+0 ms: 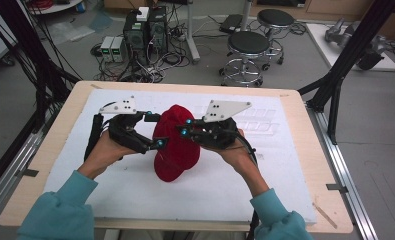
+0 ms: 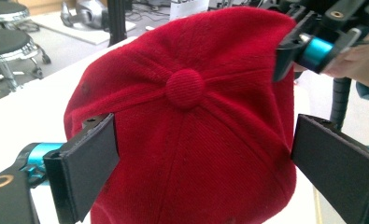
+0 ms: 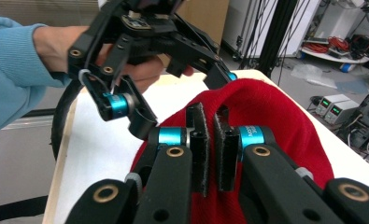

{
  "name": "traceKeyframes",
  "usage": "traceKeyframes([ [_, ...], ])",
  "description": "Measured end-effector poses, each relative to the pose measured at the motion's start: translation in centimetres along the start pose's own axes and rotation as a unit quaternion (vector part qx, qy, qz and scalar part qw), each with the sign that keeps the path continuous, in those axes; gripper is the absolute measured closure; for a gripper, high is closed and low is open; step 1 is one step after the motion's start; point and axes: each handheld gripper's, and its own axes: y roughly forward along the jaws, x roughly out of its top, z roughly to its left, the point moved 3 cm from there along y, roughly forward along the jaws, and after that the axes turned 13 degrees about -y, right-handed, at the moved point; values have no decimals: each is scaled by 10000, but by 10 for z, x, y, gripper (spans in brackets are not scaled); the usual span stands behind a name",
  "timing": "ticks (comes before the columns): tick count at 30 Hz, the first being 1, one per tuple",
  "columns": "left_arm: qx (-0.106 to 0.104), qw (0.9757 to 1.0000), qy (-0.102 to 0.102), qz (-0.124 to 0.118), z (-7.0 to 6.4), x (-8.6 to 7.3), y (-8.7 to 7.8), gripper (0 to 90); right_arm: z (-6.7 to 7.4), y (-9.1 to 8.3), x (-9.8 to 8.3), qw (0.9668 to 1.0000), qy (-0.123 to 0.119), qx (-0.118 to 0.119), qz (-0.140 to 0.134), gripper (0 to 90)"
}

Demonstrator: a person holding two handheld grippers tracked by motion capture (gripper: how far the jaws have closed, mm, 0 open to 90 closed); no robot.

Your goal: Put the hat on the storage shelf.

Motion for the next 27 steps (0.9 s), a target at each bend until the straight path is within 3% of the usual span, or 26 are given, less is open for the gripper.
traceKeyframes([
  [5,64,9999,7,133,2,-2,6,88,-1,1,0,10000,0,3,-2,870],
  [10,-27,9998,-36,200,3,-3,8,141,-1,2,0,10000,-14,15,3,869],
  [16,-57,9996,115,269,1,-4,8,353,-2,3,0,10000,-21,-6,10,869],
  [20,59,9989,317,346,-1,-7,6,504,-2,4,-1,10000,-33,-18,21,868],
  [23,88,9987,345,355,-1,-8,6,570,-2,4,-1,10000,-29,-25,48,868],
  [27,291,9977,510,329,-5,-9,7,675,-2,6,0,9999,-42,-89,88,867],
])
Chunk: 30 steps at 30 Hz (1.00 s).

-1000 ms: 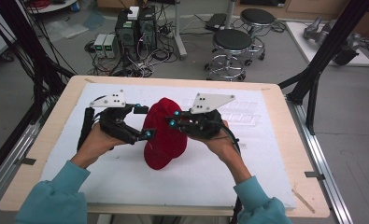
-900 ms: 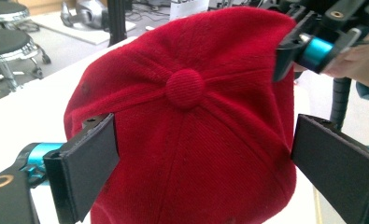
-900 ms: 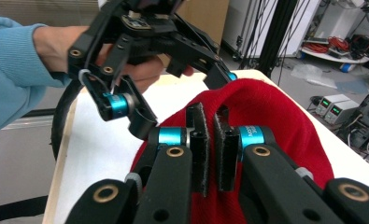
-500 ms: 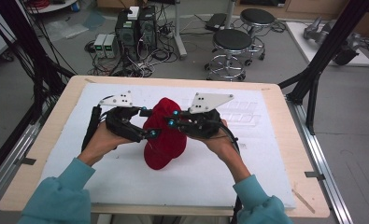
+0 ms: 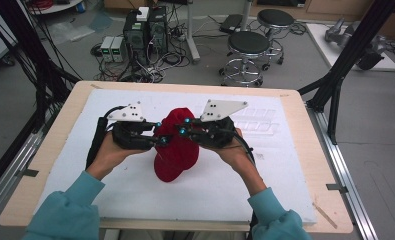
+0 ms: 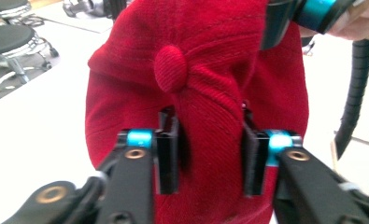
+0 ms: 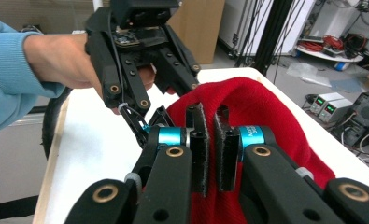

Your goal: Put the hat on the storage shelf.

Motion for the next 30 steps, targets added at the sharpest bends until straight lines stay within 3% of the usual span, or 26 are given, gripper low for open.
traceKeyframes([
  [4,145,9998,96,-14,-2,0,0,712,-1,1,0,10000,13,-36,10,865],
  [9,173,9998,58,-18,-4,-1,1,807,-1,1,-1,9999,-4,-118,33,859],
  [13,180,9998,11,-28,-5,-1,2,831,0,1,-1,9998,-40,-169,54,803],
  [18,238,9997,-52,-14,-3,-1,1,839,1,3,-2,9997,-78,-183,112,652],
  [21,278,9996,-78,-34,-2,-1,1,841,3,5,-2,9995,-10,-272,181,406],
  [23,321,9994,-82,-55,-2,0,0,841,4,6,-2,9991,45,-349,234,311],
  [24,321,9994,-82,-55,-2,0,0,843,4,6,-2,9991,45,-349,234,311],
  [25,325,9994,-107,-64,-1,0,0,843,5,5,-2,9989,124,-381,259,254],
  [30,439,9988,-193,-132,2,1,-1,843,4,-8,-2,9975,284,-615,199,212],
])
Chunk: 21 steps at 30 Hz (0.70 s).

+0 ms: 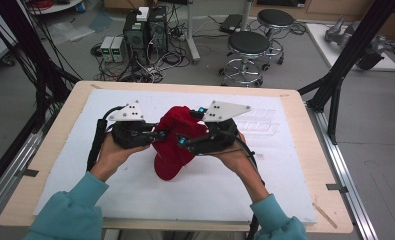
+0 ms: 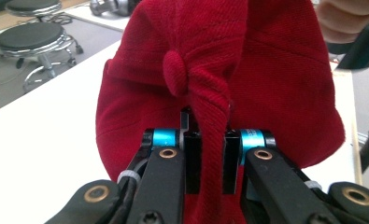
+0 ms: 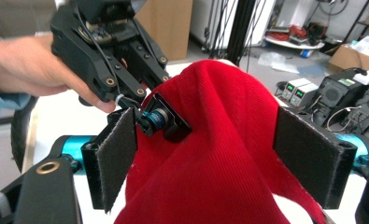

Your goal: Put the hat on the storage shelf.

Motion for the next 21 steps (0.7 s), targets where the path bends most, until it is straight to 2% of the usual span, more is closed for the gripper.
traceKeyframes([
  [5,152,9996,-196,-118,5,2,-1,843,0,-19,-4,9992,150,-366,-2,193],
  [11,266,9991,-283,-178,8,4,-2,844,12,-35,-20,9972,338,-657,134,193],
  [15,312,9982,-421,-306,9,7,-2,844,21,-36,-35,9959,475,-726,262,200],
  [17,340,9980,-419,-344,9,10,-3,844,25,-34,-42,9950,671,-672,292,200],
  [21,391,9974,-404,-444,7,19,-4,844,32,-28,-52,9941,832,-615,341,200],
])
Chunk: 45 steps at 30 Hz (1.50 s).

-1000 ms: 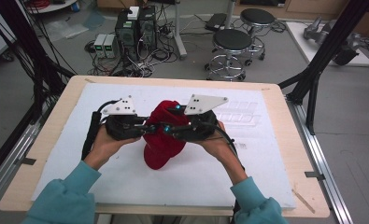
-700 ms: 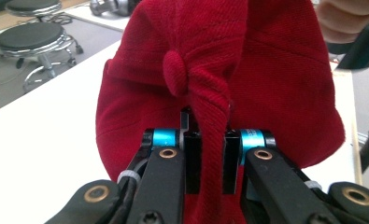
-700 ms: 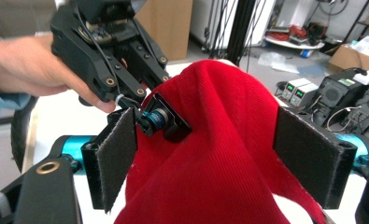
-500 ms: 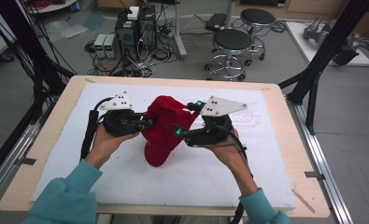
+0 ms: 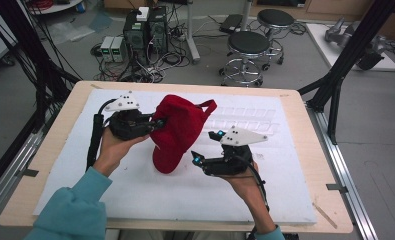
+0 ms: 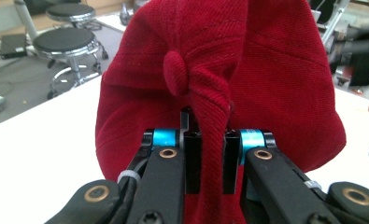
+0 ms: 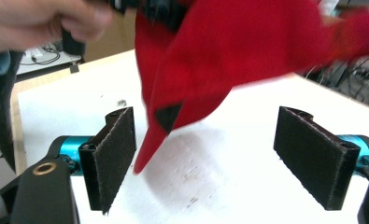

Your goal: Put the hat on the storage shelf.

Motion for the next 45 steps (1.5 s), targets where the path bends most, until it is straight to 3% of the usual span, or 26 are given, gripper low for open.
traceKeyframes([
  [8,-7,9999,-11,-162,-5,13,0,844,13,16,-14,9995,256,85,131,205],
  [17,-48,9997,-12,-238,-13,17,3,844,32,41,-24,9976,601,-88,330,349],
  [22,-90,9995,-15,-301,-16,19,3,844,31,50,-25,9971,707,-77,287,437],
  [28,-120,9994,35,-329,-17,19,4,844,29,56,-25,9964,810,-51,237,594],
  [29,-129,9992,50,-366,-18,19,4,844,29,58,-25,9964,826,-11,201,669],
  [30,-129,9992,50,-366,-18,19,4,844,29,58,-25,9964,826,-11,201,669],
  [32,-139,9992,47,-374,-19,19,3,844,29,59,-25,9963,840,26,162,765],
  [33,-139,9992,61,-368,-18,19,3,844,29,59,-25,9963,840,26,162,765],
  [36,-165,9991,76,-376,-18,19,3,843,29,60,-25,9940,1059,264,30,837],
  [42,-270,9988,133,-399,-18,19,1,823,30,57,-24,9948,962,318,-82,851],
  [45,-309,9984,121,-450,-18,20,0,732,30,56,-24,9957,881,245,-130,852],
])
